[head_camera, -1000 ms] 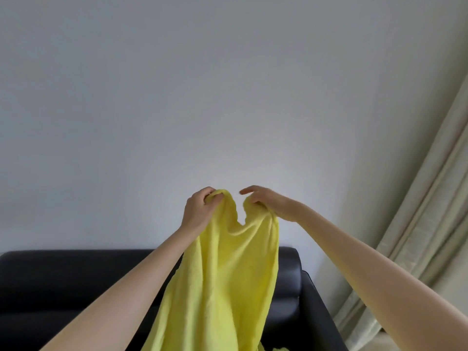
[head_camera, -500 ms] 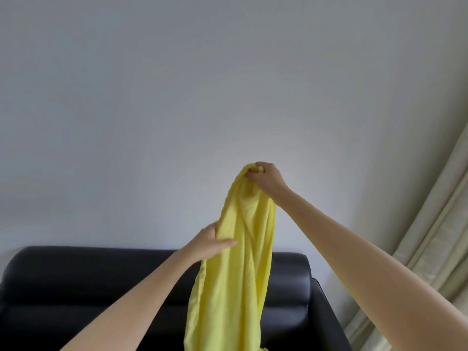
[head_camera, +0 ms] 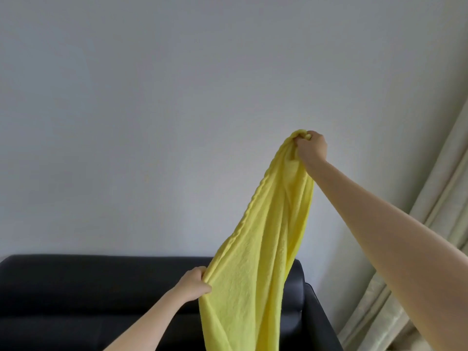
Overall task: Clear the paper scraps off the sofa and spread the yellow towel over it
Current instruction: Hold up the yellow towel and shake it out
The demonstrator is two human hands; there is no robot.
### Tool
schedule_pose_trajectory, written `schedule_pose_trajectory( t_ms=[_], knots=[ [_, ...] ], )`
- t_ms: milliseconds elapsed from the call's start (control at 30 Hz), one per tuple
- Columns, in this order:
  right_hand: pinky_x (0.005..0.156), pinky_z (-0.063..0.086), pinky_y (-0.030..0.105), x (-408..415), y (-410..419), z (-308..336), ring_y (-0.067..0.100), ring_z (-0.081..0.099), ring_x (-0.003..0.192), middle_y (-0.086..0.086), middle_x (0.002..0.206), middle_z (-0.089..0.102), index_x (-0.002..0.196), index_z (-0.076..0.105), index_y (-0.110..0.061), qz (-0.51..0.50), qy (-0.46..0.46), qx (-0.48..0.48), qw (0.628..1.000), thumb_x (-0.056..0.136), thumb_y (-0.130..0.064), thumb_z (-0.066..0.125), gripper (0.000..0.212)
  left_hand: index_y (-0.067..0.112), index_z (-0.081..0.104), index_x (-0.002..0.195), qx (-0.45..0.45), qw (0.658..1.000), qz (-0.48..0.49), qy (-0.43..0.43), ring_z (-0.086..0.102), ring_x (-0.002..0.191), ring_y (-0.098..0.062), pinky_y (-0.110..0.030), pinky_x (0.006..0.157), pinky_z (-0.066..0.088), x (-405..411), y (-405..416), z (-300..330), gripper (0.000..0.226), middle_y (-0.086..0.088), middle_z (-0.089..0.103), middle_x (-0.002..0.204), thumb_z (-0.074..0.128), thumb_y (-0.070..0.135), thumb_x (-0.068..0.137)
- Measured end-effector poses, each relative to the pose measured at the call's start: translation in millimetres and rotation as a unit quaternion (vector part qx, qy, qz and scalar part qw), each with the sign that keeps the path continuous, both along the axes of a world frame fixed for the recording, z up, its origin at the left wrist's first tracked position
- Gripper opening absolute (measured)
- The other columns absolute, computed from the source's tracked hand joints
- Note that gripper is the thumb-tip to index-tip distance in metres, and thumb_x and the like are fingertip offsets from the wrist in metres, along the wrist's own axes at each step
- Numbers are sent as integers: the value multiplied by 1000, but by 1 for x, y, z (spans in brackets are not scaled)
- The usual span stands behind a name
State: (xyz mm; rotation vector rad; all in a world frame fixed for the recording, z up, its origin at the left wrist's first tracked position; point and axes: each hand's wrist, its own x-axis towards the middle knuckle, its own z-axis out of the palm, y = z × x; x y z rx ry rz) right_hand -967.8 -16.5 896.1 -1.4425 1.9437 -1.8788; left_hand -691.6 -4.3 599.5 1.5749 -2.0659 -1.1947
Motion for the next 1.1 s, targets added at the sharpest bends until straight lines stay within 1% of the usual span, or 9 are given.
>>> schedule_pose_trajectory(
  t_ms=[200, 333, 467, 567, 667, 733, 800, 933, 1100],
  knots=[
    [66, 38, 28, -38, 11, -2, 23, 53, 78, -1, 75, 55, 86, 56, -19, -67, -19, 1, 998, 87, -13, 48, 11, 15, 57, 102, -32, 990, 120, -68, 57, 73, -16, -25, 59, 40, 22, -11, -24, 20, -1, 60, 88, 43, 24, 90],
    [65, 39, 31, -51, 13, -18, 22, 53, 77, 2, 83, 57, 88, 55, -19, -79, -27, 13, 996, 89, -14, 46, 11, 13, 53, 100, -78, 979, 185, 38, 59, 88, -23, -33, 74, 44, 17, -15, -2, 24, -6, 60, 98, 32, 25, 97],
    [66, 38, 31, -56, 9, -42, 27, 56, 84, 6, 92, 56, 102, 59, -12, -106, -6, 79, 991, 92, -15, 43, 19, 14, 54, 80, -116, 980, 144, 78, 53, 71, -16, -31, 61, 36, 0, -20, 46, 29, -1, 56, 77, 56, 42, 85],
    [74, 43, 34, -63, 1, -78, 34, 59, 104, 16, 106, 59, 118, 55, -1, -100, 2, 205, 974, 93, -16, 48, 31, 16, 44, 59, -127, 982, 133, 52, 44, 56, -16, -28, 54, 28, -13, -22, 79, 39, 2, 43, 59, 66, 47, 66],
    [78, 41, 33, -62, 0, -113, 33, 56, 111, 15, 104, 55, 118, 56, 0, -16, -14, 310, 951, 92, -14, 49, 30, 9, 59, 73, 12, 975, 169, 140, 61, 73, -24, -27, 63, 46, -19, -26, 100, 30, -6, 61, 75, 70, 36, 66],
    [77, 38, 30, -51, 0, -130, 26, 53, 96, 9, 93, 50, 121, 55, 0, -2, -57, 308, 950, 91, -11, 50, 32, 6, 63, 91, 126, 948, 185, 227, 65, 83, -26, -31, 70, 53, -23, -29, 106, 24, -12, 66, 91, 67, 26, 78],
    [77, 42, 32, -38, -2, -145, 22, 50, 90, 8, 92, 51, 128, 52, 2, 8, -105, 278, 955, 89, -9, 55, 40, 8, 58, 82, 175, 920, 185, 297, 60, 69, -19, -26, 61, 53, -30, -25, 111, 11, -7, 60, 77, 58, 18, 86],
    [81, 51, 38, 2, 11, -159, 24, 57, 82, 12, 85, 61, 97, 63, -3, 109, -135, 235, 956, 88, -13, 65, 14, 6, 47, 70, 220, 851, 196, 435, 51, 60, -15, -19, 45, 50, -45, -16, 115, 21, -8, 51, 68, 44, -1, 89],
    [70, 51, 26, 38, 24, -160, 17, 60, 82, 5, 93, 63, 107, 66, -11, 261, -95, 203, 939, 90, -9, 60, 18, 0, 50, 86, 260, 774, 224, 533, 57, 65, -18, -22, 52, 54, -56, -14, 116, 16, -14, 57, 83, 39, -11, 84]
  ],
)
